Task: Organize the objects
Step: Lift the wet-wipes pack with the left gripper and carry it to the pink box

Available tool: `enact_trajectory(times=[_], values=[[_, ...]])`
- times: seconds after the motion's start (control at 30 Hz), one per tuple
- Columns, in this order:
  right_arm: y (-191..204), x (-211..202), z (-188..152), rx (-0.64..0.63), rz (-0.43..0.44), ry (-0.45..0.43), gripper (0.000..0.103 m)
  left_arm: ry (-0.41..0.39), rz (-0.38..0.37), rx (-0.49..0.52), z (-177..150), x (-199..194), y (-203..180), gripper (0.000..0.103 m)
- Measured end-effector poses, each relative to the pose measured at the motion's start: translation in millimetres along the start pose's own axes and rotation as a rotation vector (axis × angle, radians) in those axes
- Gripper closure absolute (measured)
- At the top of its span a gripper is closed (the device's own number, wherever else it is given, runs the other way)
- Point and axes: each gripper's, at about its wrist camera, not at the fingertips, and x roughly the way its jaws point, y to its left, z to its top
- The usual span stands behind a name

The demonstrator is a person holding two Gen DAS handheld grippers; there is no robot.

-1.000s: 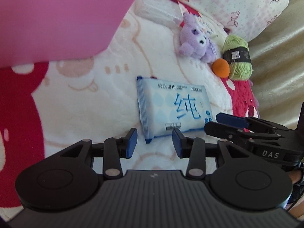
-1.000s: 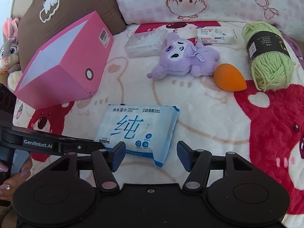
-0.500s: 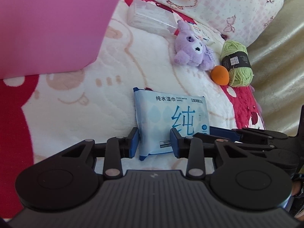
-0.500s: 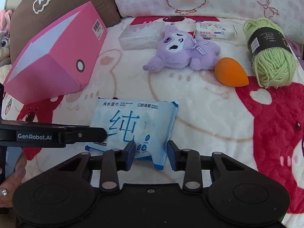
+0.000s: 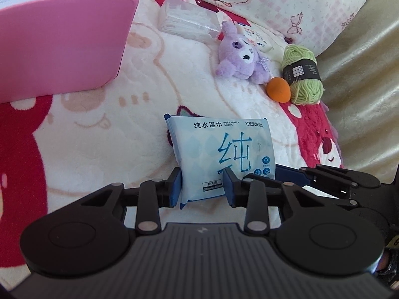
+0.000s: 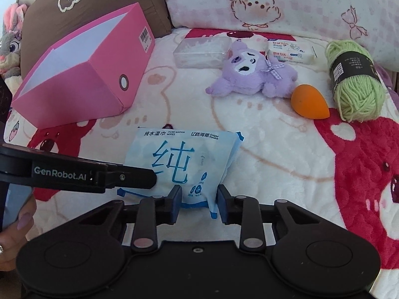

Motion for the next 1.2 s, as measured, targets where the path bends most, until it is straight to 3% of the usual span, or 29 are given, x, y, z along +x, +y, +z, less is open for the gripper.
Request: enact_trajectory(times=[0.27, 0.6, 0.83, 1.2], values=[[14.4, -20.1, 4.3, -0.039, 0.032, -0.007, 0.067, 0.011, 0.05, 0.062, 3.0, -28.2, -13.6, 0.068], [38.3, -40.6, 7.2, -0.019, 0.058, 0.031, 0.061, 0.087, 0.05, 0.04, 2.2, -57.9, -10.4, 0.066], [65.1, -65.6, 21.9, -0.066, 0.097, 0.022, 0.06, 0.069, 0.074, 0.066, 9.7, -102.1, -12.3, 0.066], [118.0, -81.2, 33.9, -0.173, 0.16, 0.037, 0.06, 0.007, 0.111, 0.034, -6.8, -165.2, 12.2, 0.065]])
